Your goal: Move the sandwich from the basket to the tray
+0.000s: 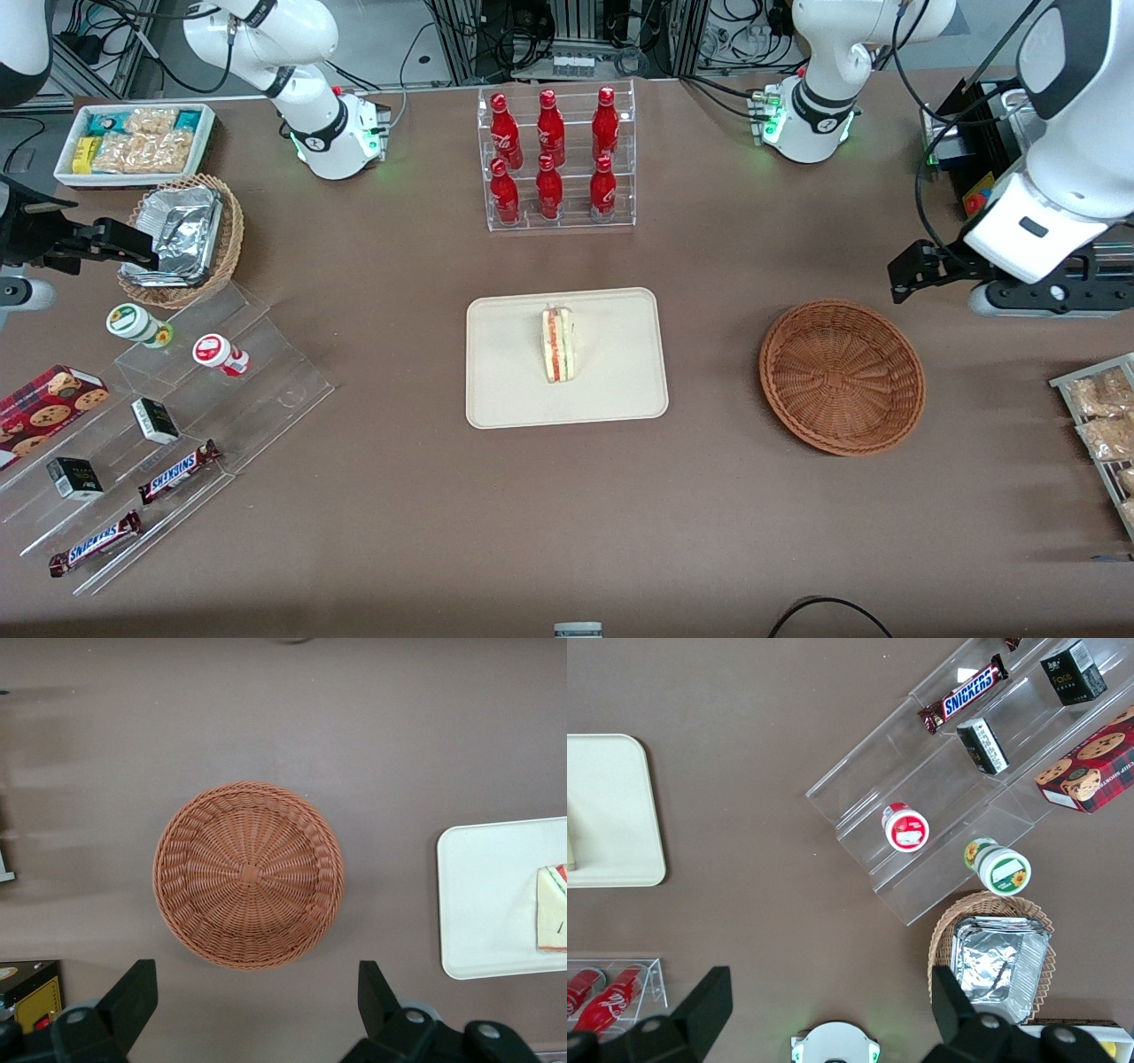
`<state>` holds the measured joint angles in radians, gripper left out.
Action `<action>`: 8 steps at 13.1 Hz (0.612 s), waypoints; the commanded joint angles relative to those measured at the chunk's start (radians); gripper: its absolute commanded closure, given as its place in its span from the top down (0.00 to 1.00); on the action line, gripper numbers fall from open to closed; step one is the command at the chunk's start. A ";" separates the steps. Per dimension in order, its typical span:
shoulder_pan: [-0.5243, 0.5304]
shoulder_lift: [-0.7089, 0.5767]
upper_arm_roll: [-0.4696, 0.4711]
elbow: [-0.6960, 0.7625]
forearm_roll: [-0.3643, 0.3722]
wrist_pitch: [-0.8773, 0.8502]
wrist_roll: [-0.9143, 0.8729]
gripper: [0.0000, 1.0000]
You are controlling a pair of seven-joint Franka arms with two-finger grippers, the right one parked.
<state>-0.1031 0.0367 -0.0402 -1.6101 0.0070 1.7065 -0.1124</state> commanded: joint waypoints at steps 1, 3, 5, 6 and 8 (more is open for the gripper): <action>0.020 -0.014 -0.017 0.018 -0.015 -0.053 0.003 1.00; 0.022 -0.047 -0.009 0.001 -0.013 -0.083 0.054 1.00; 0.019 -0.078 -0.001 -0.040 -0.012 -0.076 0.062 1.00; 0.019 -0.093 -0.001 -0.059 -0.012 -0.073 0.062 1.00; 0.017 -0.078 -0.001 -0.038 -0.005 -0.074 0.050 1.00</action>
<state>-0.0956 -0.0223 -0.0375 -1.6334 0.0066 1.6354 -0.0729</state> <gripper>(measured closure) 0.000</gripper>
